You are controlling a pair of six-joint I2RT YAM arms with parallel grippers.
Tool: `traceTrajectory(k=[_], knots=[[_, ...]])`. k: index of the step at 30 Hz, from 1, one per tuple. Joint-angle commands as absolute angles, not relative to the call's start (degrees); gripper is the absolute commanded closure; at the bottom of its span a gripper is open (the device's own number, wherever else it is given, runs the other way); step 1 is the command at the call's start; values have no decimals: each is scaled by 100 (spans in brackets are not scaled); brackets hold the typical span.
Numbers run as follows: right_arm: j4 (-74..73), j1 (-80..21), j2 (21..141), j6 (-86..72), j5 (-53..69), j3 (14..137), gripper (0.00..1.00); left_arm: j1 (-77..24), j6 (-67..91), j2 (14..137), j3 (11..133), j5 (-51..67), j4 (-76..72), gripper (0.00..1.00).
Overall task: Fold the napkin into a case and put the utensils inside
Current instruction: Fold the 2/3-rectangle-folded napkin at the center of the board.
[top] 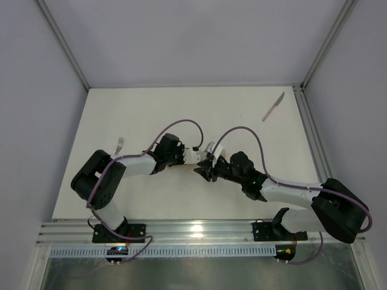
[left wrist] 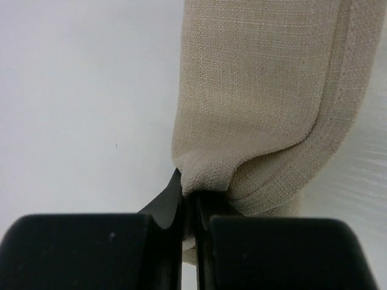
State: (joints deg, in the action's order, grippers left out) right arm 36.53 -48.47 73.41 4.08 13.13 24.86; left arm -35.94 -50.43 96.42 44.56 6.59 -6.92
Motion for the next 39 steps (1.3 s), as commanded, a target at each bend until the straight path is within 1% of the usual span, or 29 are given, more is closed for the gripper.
traceTrajectory(k=[1,3,4,5,8,9,11,12,15,16,19,24,27,30,33,36,38,39], knots=[[3085,-4378,6970,-499,1599,2540,67,-3647,-5474,9475,4202,483,-1161,100],[3111,-4123,7013,-939,2038,2584,72,-3647,-5563,9466,4140,554,-1090,100],[3137,-3957,7031,-1054,2100,2627,72,-3647,-5659,9448,4122,562,-1020,100],[3207,-3912,7092,-1150,2153,2654,74,-3630,-5678,9431,4105,658,-985,100],[3401,-3753,7207,-1274,2153,2698,78,-3612,-5634,9343,4131,843,-739,100],[3427,-3701,7364,-1466,1953,2794,79,-3586,-5608,9325,4148,957,-695,100],[3184,-3578,7645,-1651,1785,3040,85,-3551,-5459,9316,4175,1010,-616,100],[3138,-3577,8055,-1774,1784,3328,89,-3533,-5432,9316,4218,1106,-563,100],[3444,-3577,8760,-2161,2038,3812,95,-3489,-5327,9360,4263,1116,-580,100],[3750,-3577,9206,-2423,2126,3910,96,-3489,-5291,9369,4289,1116,-589,100],[4252,-3577,9981,-2793,2372,4279,96,-3463,-5238,9395,4298,1116,-650,100],[4623,-3629,10836,-3190,2970,4902,96,-3419,-5133,9334,4298,1143,-589,100],[4360,-3779,11056,-2963,3111,5132,96,-3410,-5107,9369,4307,1108,-571,100],[3738,-3937,11127,-2646,3059,5316,96,-3410,-5054,9396,4307,1134,-536,100],[3595,-3964,11223,-2549,2954,5326,96,-3410,-5019,9422,4333,1072,-545,100],[2868,-3964,11267,-2391,2866,5475,96,-3410,-4948,9457,4447,897,-422,100],[2585,-3981,11285,-2294,2822,5598,96,-3401,-4940,9413,4465,861,-299,94],[2314,-3990,11329,-2207,2769,5660,96,-3401,-4983,9387,4465,844,-247,87]])
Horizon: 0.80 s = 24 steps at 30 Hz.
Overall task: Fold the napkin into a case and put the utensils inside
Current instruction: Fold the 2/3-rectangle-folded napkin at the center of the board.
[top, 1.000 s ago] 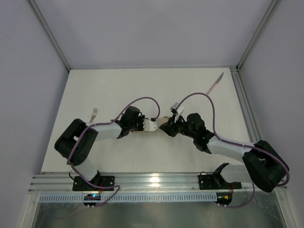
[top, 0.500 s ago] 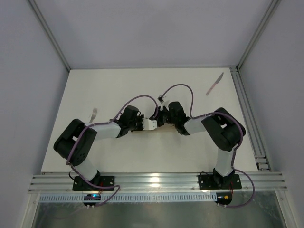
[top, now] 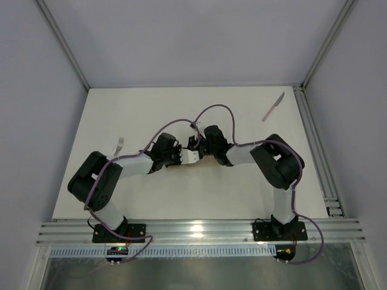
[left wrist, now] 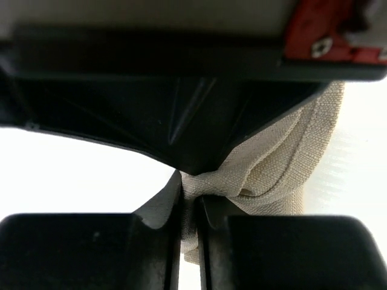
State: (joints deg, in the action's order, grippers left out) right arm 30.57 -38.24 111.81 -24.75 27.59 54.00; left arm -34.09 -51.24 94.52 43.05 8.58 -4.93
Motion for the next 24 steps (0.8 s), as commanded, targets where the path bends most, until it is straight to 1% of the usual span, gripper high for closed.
traceTrajectory(k=[1,3,7,8,9,11,15,16,18,20,24], knots=[[2164,-3990,11364,-2171,2760,5721,96,-3401,-4992,9378,4456,870,-203,82],[1752,-3999,11513,-2092,2725,5958,96,-3401,-5018,9317,4508,931,17,75],[1354,-3999,11628,-2048,2514,6134,96,-3384,-5054,9132,4553,1001,597,72],[1284,-3990,11645,-2039,2461,6187,96,-3375,-5089,9071,4553,1054,693,70],[1144,-3999,11646,-2039,2409,6214,96,-3331,-5141,8940,4544,1124,903,65],[1064,-3999,11681,-2021,2356,6258,96,-3279,-5203,8816,4570,1327,1176,61],[923,-3999,11698,-2021,2268,6302,96,-3024,-5308,8596,4772,1827,2089,61],[923,-3999,11698,-2021,2250,6302,96,-2954,-5274,8517,4842,2133,2240,61],[897,-3999,11681,-1995,2233,6302,96,-2647,-5169,8438,5184,2512,2739,64],[905,-3999,11681,-1986,2232,6293,96,-2331,-4704,8464,5640,2855,2935,67],[949,-3999,11681,-1978,2311,6284,96,-2303,-3737,8771,6020,3120,2779,70]])
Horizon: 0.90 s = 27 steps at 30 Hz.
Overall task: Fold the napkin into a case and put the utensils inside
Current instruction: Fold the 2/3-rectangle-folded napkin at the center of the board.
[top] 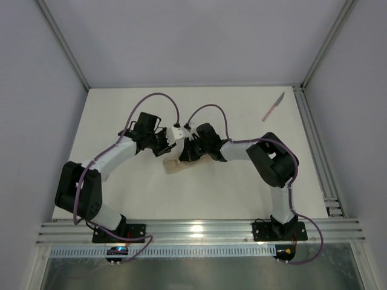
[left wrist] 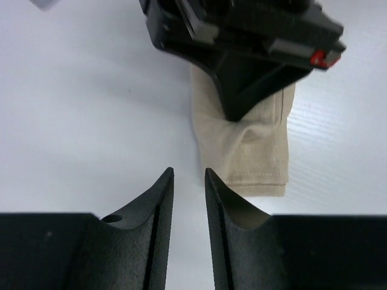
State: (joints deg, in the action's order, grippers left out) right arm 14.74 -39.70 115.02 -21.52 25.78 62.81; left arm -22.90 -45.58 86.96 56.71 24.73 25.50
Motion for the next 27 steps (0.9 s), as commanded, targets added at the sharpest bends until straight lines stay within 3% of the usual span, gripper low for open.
traceTrajectory(k=[1,7,14,27], knots=[[958,-3999,11663,-1978,2312,6275,96,-2329,-3579,8850,6012,3033,2473,72],[1186,-3999,11470,-1995,2364,6056,96,-2487,-3410,9412,5950,2725,1907,75],[1309,-3999,11479,-2057,2382,6029,96,-2952,-3998,9581,5547,2470,2161,71],[1503,-3903,10856,-1934,2828,5801,96,-3155,-4685,9694,5511,1547,2804,73]])
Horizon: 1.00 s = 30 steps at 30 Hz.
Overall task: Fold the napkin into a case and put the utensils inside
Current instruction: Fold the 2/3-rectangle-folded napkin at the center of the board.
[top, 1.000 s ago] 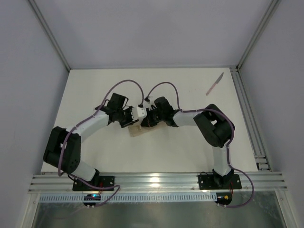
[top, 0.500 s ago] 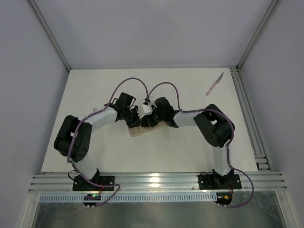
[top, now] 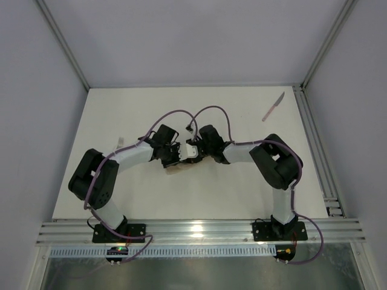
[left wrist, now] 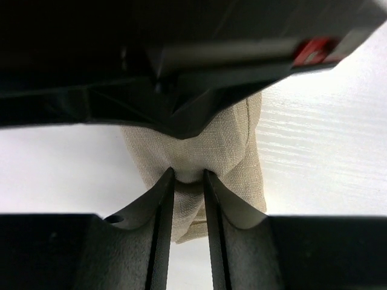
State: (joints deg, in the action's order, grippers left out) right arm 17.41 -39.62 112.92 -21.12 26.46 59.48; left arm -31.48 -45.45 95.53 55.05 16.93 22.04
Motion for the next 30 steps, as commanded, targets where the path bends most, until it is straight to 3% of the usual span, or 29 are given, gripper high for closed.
traceTrajectory(k=[1,11,20,26,29,30], knots=[[1416,-3885,10776,-1864,2943,5783,96,-3155,-4719,9668,5493,1582,2847,74],[1353,-3929,11065,-1599,3876,5836,96,-3146,-4746,9738,5458,1661,2769,73],[1398,-3235,11004,-1996,3384,5071,96,-3032,-5141,9440,5168,1274,2558,69],[1240,-3217,10584,-1829,3726,5045,96,-3138,-5291,9571,5168,1090,2312,69],[442,-3165,10003,-1504,3823,5465,91,-3208,-5501,9510,4993,985,2057,70],[-265,-3129,9845,-1155,3919,5928,82,-3208,-5572,9484,4949,915,1987,70]])
